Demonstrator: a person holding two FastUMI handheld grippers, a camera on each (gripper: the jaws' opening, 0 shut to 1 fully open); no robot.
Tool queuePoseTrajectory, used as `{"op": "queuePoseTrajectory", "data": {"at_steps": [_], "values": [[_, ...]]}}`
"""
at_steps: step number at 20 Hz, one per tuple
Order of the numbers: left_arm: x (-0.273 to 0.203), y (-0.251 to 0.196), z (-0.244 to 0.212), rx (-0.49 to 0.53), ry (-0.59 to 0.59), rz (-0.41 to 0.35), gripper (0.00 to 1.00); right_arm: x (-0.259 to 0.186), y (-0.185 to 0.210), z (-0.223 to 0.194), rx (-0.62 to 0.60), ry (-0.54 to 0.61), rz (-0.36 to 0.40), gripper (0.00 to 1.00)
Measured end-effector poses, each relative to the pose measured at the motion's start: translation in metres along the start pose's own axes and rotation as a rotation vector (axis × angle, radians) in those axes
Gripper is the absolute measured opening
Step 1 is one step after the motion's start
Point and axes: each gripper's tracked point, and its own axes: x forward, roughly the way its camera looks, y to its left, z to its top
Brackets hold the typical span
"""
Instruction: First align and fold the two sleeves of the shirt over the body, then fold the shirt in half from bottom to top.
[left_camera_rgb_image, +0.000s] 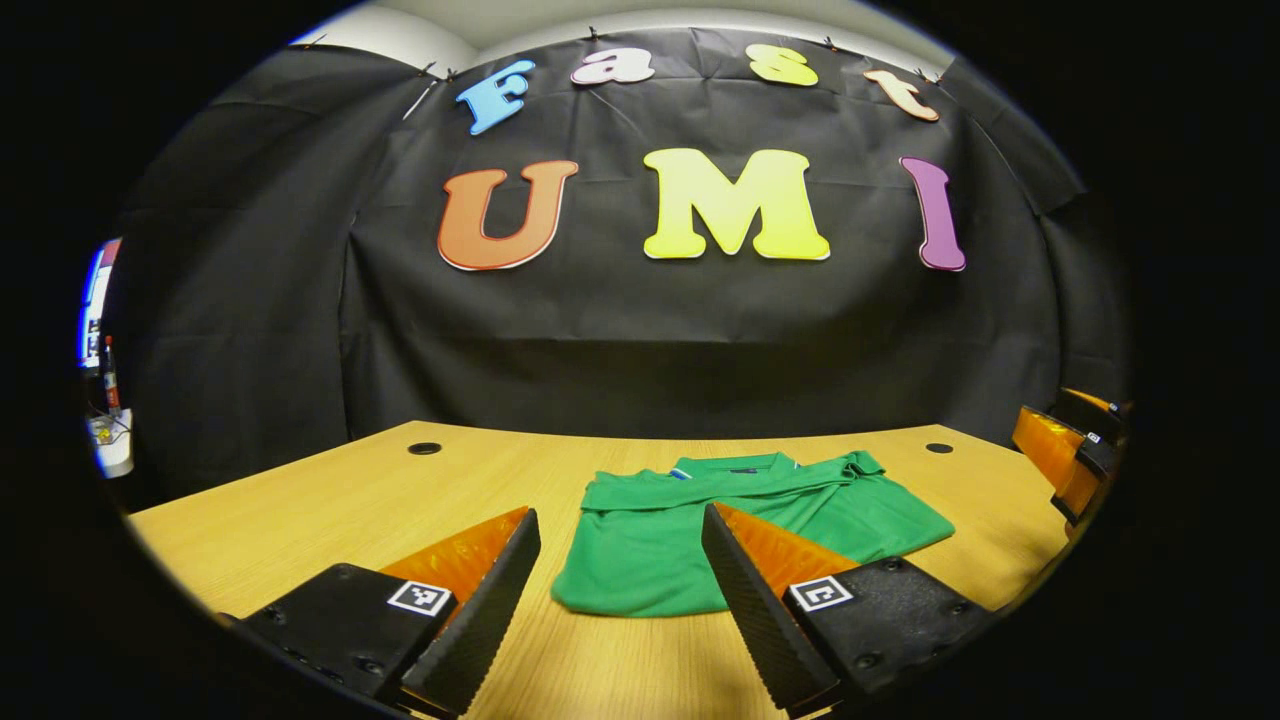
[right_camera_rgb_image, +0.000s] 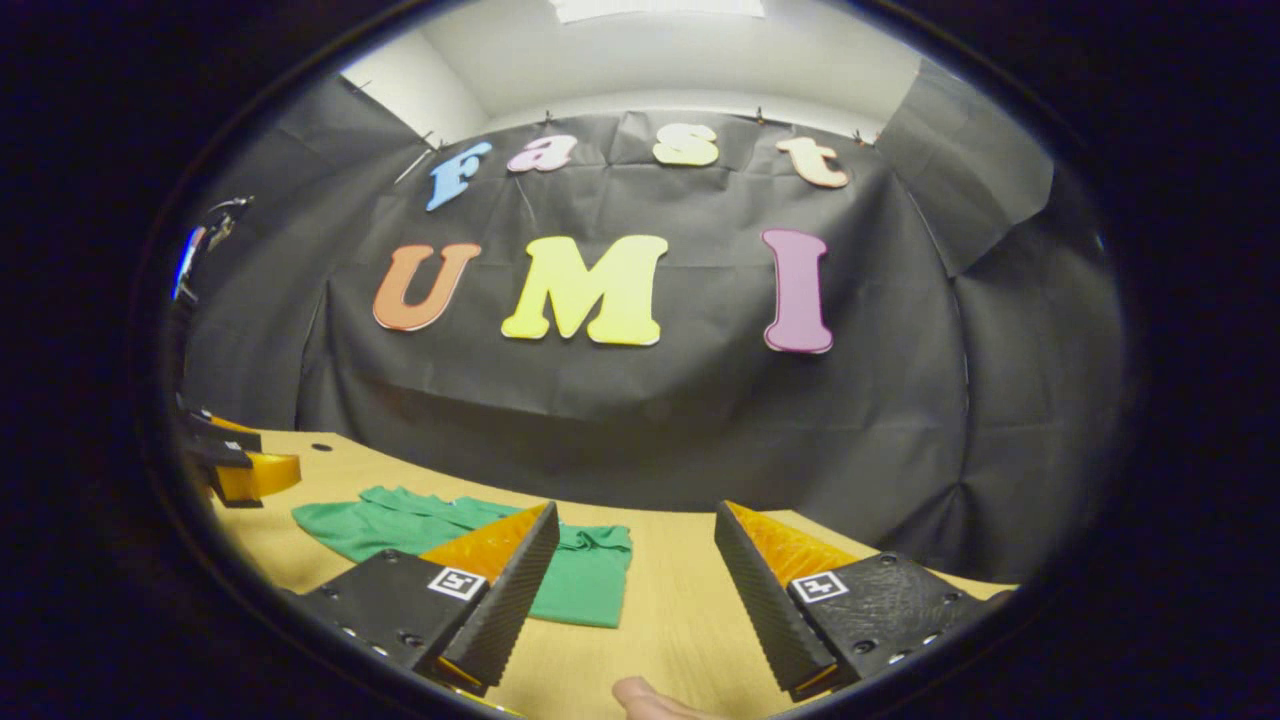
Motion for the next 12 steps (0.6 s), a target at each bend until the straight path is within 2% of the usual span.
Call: {"op": "queuePoseTrajectory", "data": {"at_steps": [1,3,7,12], "values": [[-0.012,0.000,-0.002,-0.029,0.006,0.000,1.00,-0.012,-0.006,0.000,-0.003,0.000,-0.008,0.94],[-0.040,0.002,0.005,-0.065,-0.001,-0.004,1.00,-0.041,-0.017,0.009,0.043,0.006,-0.014,0.95],[-0.080,0.007,0.014,-0.046,0.054,0.006,1.00,-0.091,-0.054,0.031,0.017,0.021,-0.087,0.94],[-0.119,-0.007,0.028,-0.022,0.110,-0.036,1.00,-0.146,-0.058,0.048,0.006,0.114,-0.089,0.95]]}}
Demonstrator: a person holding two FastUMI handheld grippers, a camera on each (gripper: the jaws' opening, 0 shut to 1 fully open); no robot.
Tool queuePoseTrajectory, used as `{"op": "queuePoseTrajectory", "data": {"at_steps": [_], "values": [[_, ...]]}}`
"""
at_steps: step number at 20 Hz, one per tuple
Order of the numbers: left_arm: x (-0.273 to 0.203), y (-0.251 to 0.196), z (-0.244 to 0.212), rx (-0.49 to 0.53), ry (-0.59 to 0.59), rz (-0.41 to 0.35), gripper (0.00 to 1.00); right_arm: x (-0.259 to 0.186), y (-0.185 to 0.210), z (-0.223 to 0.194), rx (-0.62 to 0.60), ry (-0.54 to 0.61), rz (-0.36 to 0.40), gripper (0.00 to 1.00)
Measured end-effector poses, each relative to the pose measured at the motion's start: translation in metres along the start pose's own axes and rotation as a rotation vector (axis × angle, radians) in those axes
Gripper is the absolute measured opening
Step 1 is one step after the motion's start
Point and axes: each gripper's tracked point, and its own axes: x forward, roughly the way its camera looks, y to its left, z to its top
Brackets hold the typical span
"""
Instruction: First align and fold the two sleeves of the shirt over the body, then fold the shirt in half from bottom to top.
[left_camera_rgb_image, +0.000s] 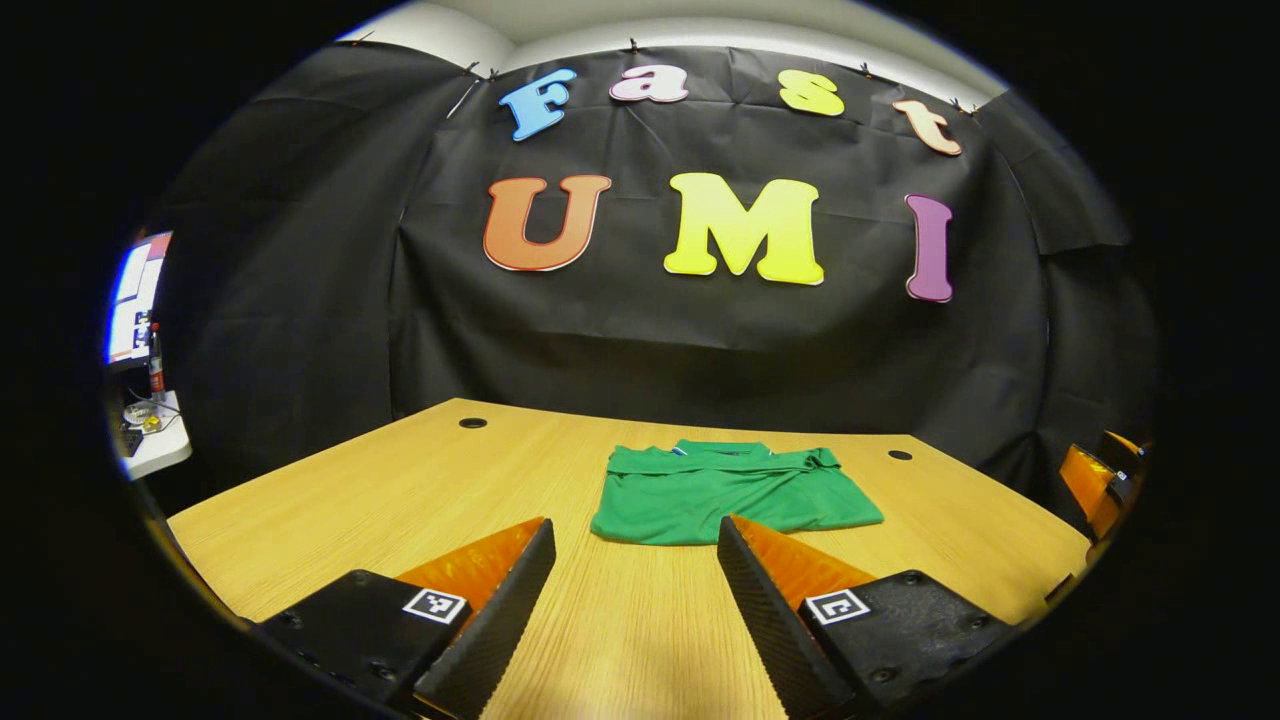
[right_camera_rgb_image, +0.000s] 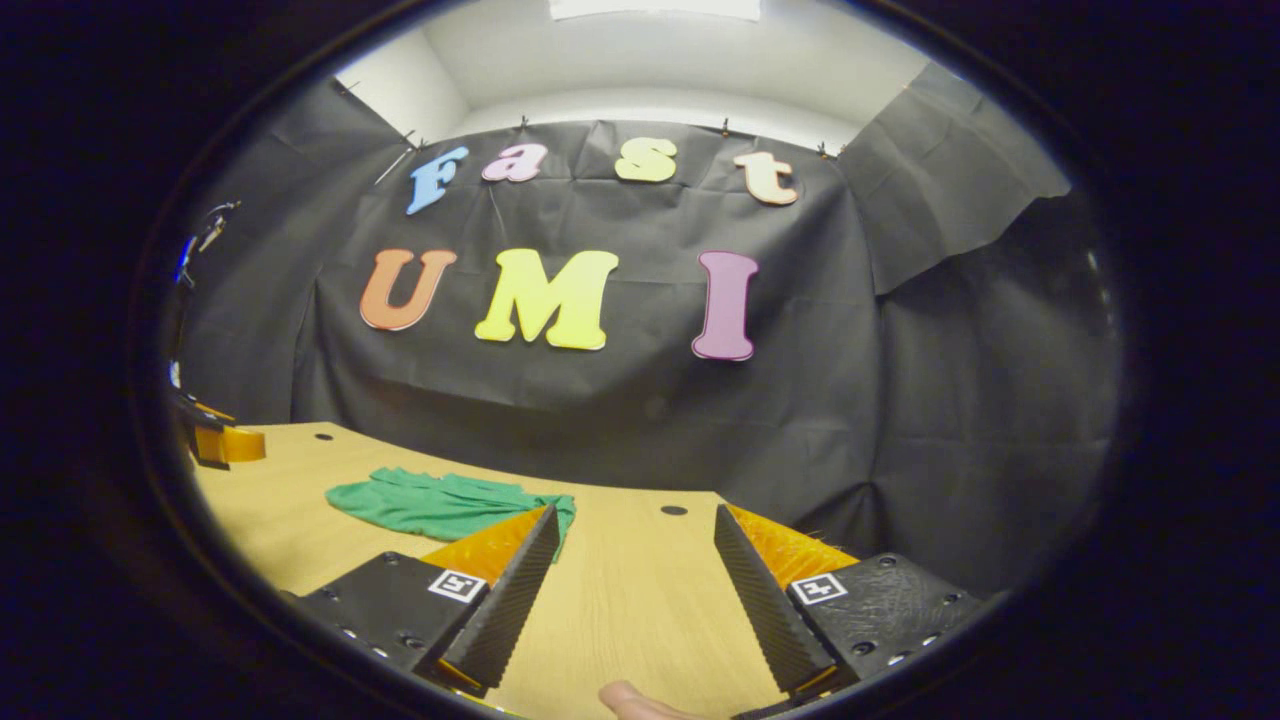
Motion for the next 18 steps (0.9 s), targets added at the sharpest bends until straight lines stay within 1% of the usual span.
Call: {"op": "queuePoseTrajectory", "data": {"at_steps": [1,2,3,4,6,7,8,10,11,12,13,14,15,16,17,18], "values": [[-0.005,-0.003,-0.003,0.022,0.028,-0.009,1.00,-0.010,0.002,0.000,-0.002,0.021,0.007,0.95],[-0.012,-0.006,0.002,0.044,0.019,-0.015,1.00,-0.018,0.003,0.001,-0.007,0.035,0.010,0.92],[-0.018,-0.010,0.008,0.067,0.007,-0.022,1.00,-0.028,0.004,0.002,-0.011,0.047,0.008,0.92],[-0.024,-0.012,0.013,0.087,0.004,-0.026,1.00,-0.037,0.004,0.005,-0.006,0.057,0.004,0.95],[-0.036,-0.019,0.019,0.109,0.000,-0.036,1.00,-0.052,0.011,0.011,-0.003,0.066,0.022,0.96],[-0.043,-0.021,0.022,0.110,-0.008,-0.041,1.00,-0.058,0.013,0.016,-0.019,0.064,0.025,0.96],[-0.051,-0.025,0.029,0.110,-0.025,-0.047,1.00,-0.064,0.012,0.020,-0.043,0.057,0.021,0.95],[-0.065,-0.032,0.043,0.119,-0.056,-0.057,1.00,-0.075,0.013,0.032,-0.070,0.044,0.022,0.95],[-0.073,-0.034,0.049,0.127,-0.067,-0.061,1.00,-0.082,0.014,0.038,-0.070,0.042,0.024,0.96],[-0.080,-0.035,0.057,0.128,-0.087,-0.063,1.00,-0.087,0.014,0.041,-0.064,0.043,0.027,0.95],[-0.086,-0.034,0.063,0.126,-0.107,-0.063,1.00,-0.092,0.017,0.046,-0.060,0.042,0.036,0.97],[-0.093,-0.035,0.070,0.126,-0.130,-0.068,1.00,-0.096,0.018,0.050,-0.064,0.041,0.040,0.94],[-0.097,-0.037,0.077,0.131,-0.150,-0.070,1.00,-0.100,0.018,0.052,-0.075,0.037,0.040,0.96],[-0.101,-0.034,0.080,0.138,-0.159,-0.064,1.00,-0.101,0.018,0.055,-0.092,0.031,0.040,0.94],[-0.103,-0.031,0.082,0.145,-0.169,-0.056,1.00,-0.103,0.020,0.055,-0.110,0.028,0.041,0.96],[-0.103,-0.029,0.082,0.141,-0.172,-0.051,1.00,-0.103,0.023,0.054,-0.124,0.028,0.044,0.96]]}}
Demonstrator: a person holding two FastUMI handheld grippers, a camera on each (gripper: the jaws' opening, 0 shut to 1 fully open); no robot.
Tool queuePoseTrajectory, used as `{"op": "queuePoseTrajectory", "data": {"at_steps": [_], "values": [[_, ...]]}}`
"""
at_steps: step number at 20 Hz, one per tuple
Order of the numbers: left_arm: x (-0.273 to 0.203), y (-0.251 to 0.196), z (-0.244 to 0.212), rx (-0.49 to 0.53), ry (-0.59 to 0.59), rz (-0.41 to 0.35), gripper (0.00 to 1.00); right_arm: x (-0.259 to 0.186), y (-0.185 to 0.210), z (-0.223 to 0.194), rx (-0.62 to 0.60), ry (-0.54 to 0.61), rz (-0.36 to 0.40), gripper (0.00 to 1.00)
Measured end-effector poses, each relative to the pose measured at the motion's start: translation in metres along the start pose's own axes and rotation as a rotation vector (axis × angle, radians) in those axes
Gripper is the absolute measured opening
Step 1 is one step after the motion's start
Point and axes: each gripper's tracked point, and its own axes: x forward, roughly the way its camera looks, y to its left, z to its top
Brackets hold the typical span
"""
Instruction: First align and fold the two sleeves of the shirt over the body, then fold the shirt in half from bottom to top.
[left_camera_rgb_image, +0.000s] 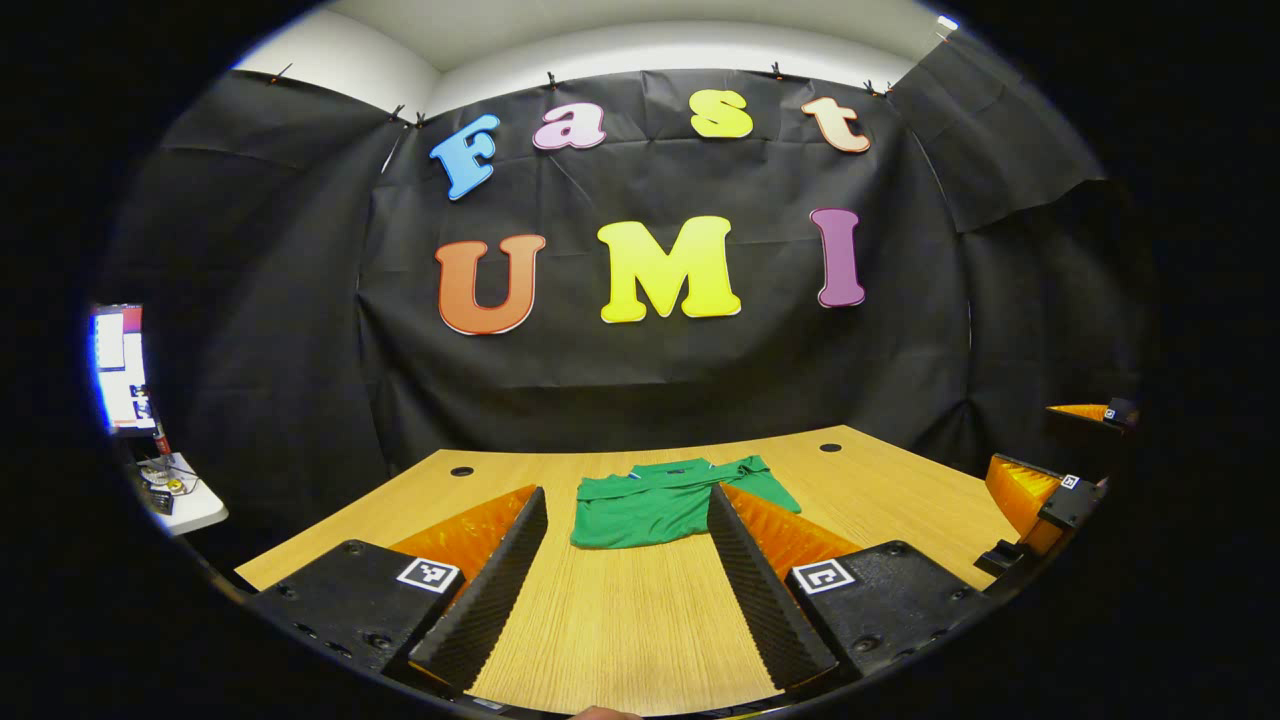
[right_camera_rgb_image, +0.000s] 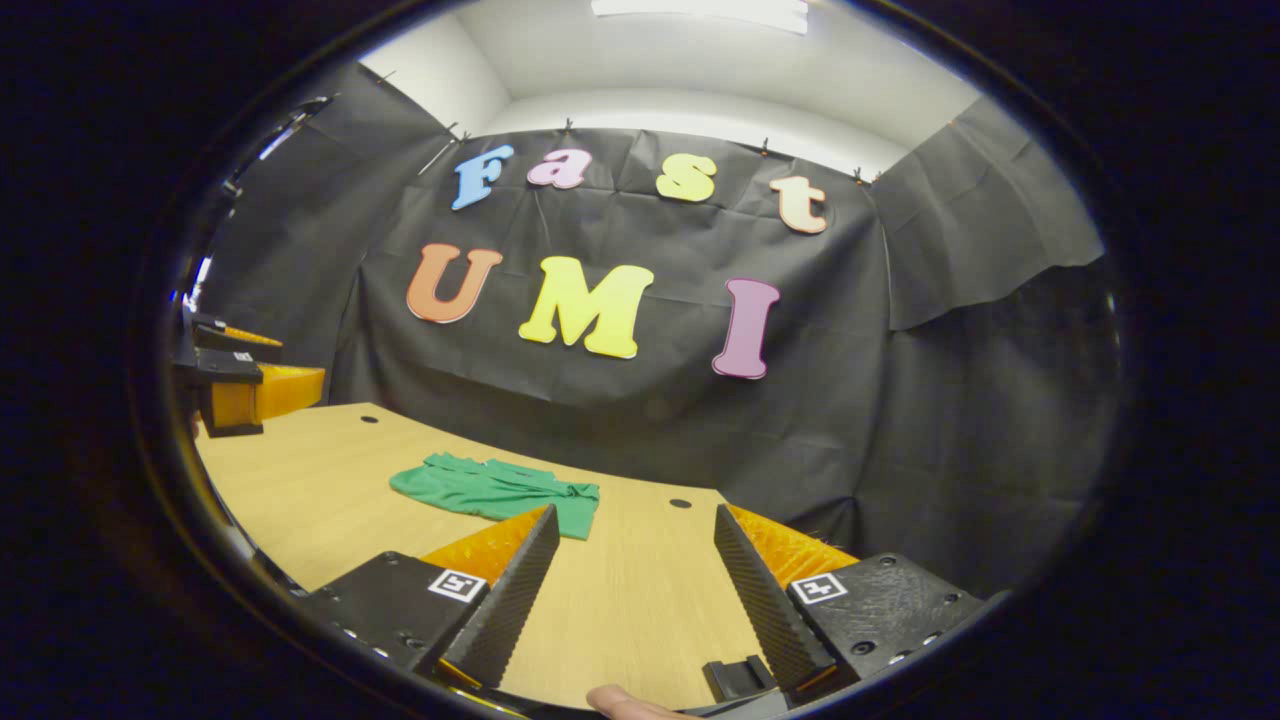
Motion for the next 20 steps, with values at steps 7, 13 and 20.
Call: {"op": "queuePoseTrajectory", "data": {"at_steps": [7,13,20], "values": [[0.007,0.004,-0.007,-0.026,0.017,0.021,1.00,0.006,0.027,-0.002,-0.038,0.019,0.064,0.96],[0.009,0.003,-0.014,-0.037,0.032,0.011,1.00,0.011,0.040,0.001,-0.026,0.027,0.093,0.96],[0.009,0.007,-0.012,-0.036,0.025,0.018,1.00,0.015,0.042,0.003,-0.012,0.039,0.102,0.97]]}}
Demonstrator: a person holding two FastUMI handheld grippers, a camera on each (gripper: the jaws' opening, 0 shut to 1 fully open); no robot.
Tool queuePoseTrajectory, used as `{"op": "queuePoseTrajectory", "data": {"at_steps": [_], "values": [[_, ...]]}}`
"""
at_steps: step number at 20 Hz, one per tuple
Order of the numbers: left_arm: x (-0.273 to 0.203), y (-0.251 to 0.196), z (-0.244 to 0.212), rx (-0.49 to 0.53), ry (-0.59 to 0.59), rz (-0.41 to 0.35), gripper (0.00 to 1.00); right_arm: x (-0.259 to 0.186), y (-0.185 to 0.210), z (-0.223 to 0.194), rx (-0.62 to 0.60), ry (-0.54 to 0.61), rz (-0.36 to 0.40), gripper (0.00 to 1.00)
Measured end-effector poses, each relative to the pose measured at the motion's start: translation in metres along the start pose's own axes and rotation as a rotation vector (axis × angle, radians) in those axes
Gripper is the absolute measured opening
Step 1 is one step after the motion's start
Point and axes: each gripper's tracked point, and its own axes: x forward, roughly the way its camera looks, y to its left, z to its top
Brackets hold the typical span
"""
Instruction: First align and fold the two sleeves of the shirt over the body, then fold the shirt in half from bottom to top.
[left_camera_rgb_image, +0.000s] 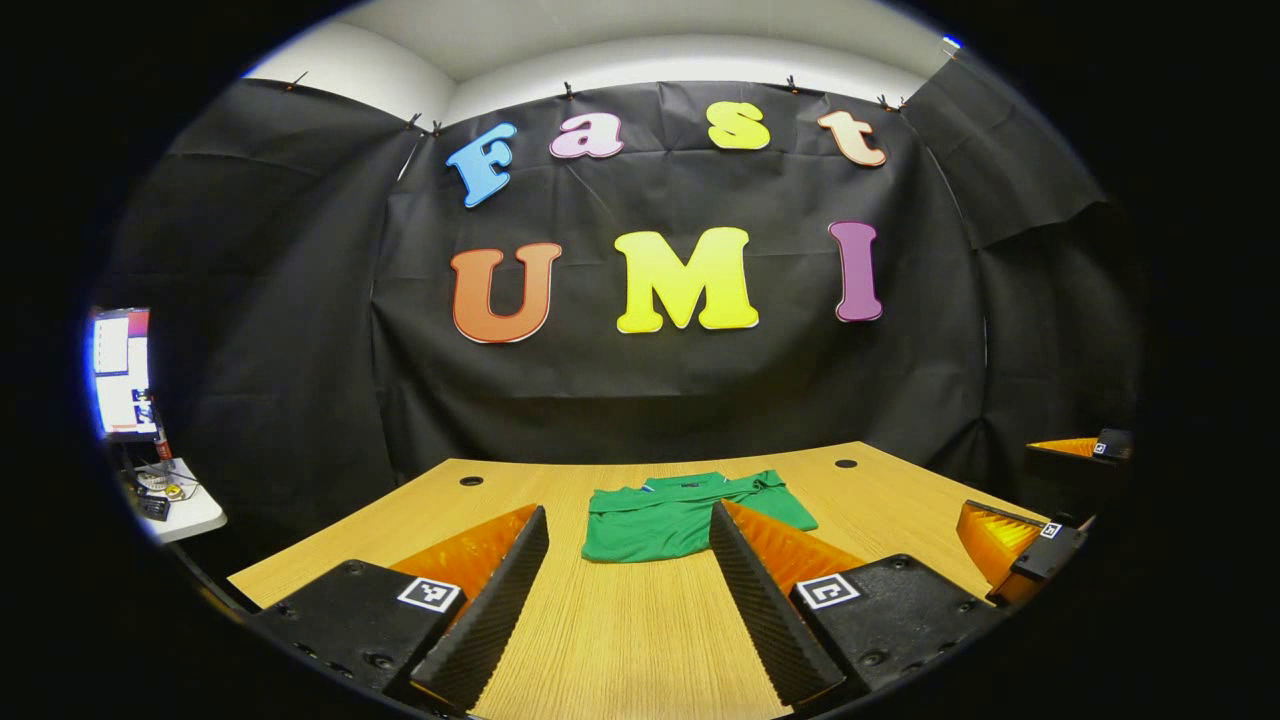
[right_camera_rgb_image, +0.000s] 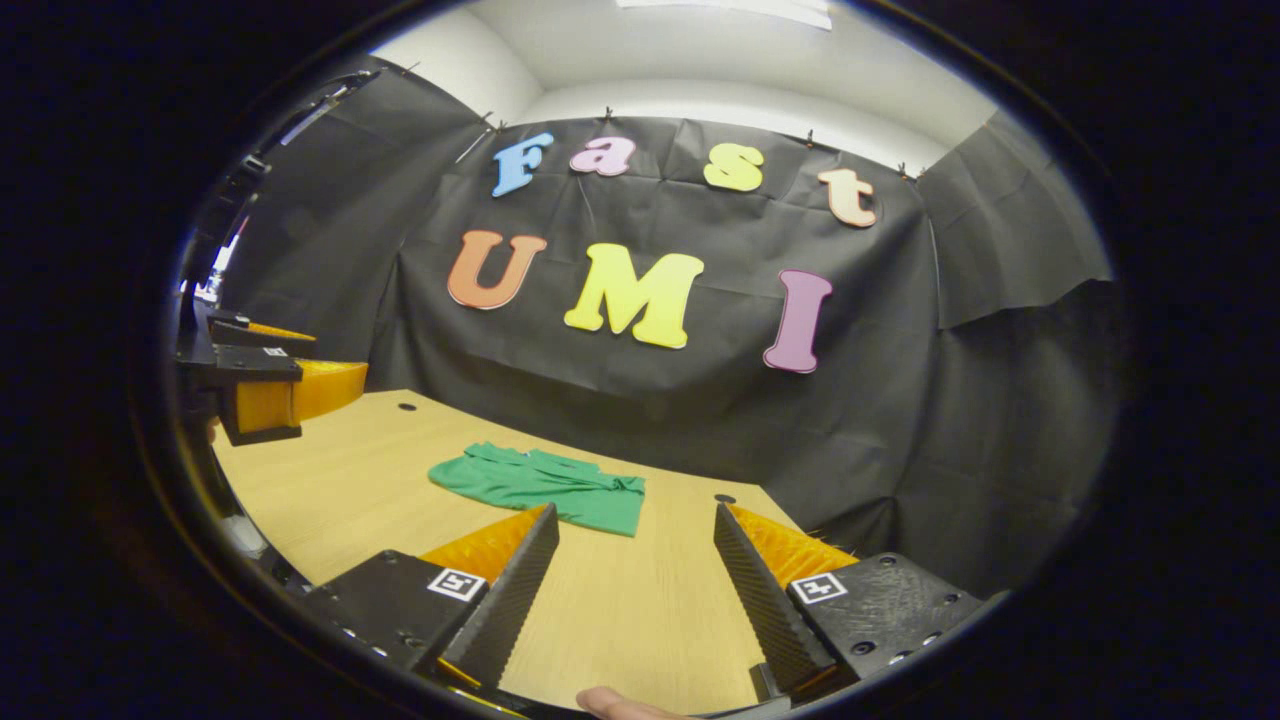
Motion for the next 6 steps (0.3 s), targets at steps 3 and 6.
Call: {"op": "queuePoseTrajectory", "data": {"at_steps": [3,6], "values": [[0.0000,-0.0007,-0.0008,-0.013,0.003,-0.003,1.00,-0.0010,-0.0088,0.0068,-0.007,-0.026,-0.028,0.95],[-0.0027,-0.0002,0.0021,-0.013,-0.005,-0.004,1.00,-0.0020,-0.0090,0.0082,-0.001,-0.032,-0.027,0.96]]}}
